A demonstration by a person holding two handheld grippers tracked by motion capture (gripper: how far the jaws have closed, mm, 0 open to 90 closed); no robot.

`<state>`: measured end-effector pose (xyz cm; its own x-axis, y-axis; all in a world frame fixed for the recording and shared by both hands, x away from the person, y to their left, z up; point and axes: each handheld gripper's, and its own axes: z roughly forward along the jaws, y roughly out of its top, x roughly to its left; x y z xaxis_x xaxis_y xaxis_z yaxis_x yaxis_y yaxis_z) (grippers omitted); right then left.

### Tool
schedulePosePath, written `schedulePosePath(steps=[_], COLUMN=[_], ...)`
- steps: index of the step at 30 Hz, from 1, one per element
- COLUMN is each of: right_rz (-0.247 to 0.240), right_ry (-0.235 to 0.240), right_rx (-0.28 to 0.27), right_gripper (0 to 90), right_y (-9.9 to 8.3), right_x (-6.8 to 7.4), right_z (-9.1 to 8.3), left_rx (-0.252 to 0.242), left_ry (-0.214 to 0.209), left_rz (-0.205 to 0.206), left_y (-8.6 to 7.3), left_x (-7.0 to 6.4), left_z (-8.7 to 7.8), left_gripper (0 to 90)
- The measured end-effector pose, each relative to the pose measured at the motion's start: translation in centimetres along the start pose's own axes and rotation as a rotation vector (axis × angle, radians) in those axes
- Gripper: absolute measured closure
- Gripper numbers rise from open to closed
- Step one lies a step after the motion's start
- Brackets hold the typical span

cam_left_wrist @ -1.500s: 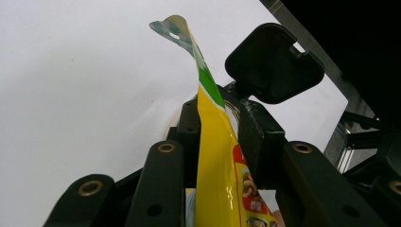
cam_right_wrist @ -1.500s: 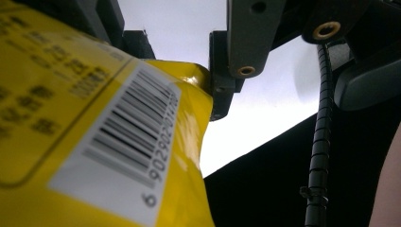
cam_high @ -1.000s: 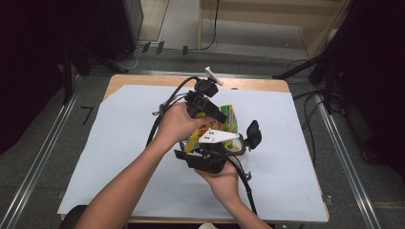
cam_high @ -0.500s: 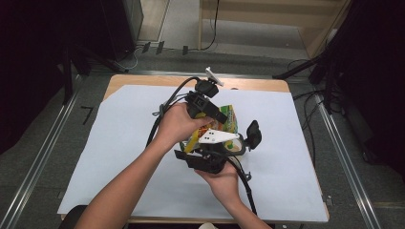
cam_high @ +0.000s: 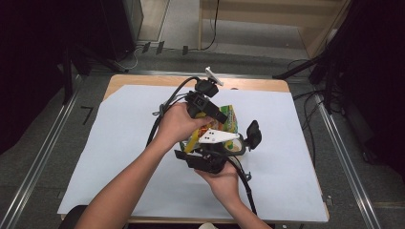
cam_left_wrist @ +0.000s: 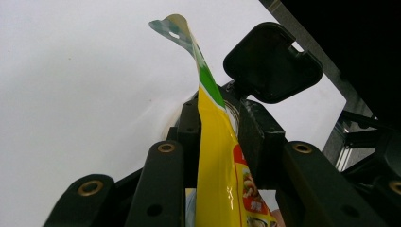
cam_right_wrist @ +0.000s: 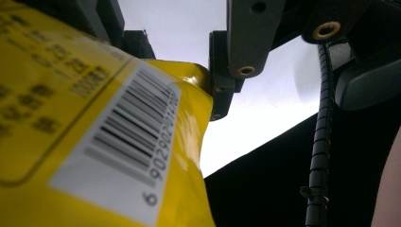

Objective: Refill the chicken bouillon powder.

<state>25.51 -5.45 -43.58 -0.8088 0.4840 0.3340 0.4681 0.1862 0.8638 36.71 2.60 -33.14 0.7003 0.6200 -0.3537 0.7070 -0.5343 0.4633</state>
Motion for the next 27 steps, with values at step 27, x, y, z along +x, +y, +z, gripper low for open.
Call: schedulePosePath(steps=[27], right_rz=[0.001], right_ry=[-0.001], right_rx=[0.003], right_gripper=[67.7], right_y=[-0.01], right_x=[0.02], right_z=[0.0], left_rx=[0.001], left_ry=[0.008], left_rz=[0.002], left_y=[-0.04], left_x=[-0.07], left_z=[0.04], left_gripper=[71.7])
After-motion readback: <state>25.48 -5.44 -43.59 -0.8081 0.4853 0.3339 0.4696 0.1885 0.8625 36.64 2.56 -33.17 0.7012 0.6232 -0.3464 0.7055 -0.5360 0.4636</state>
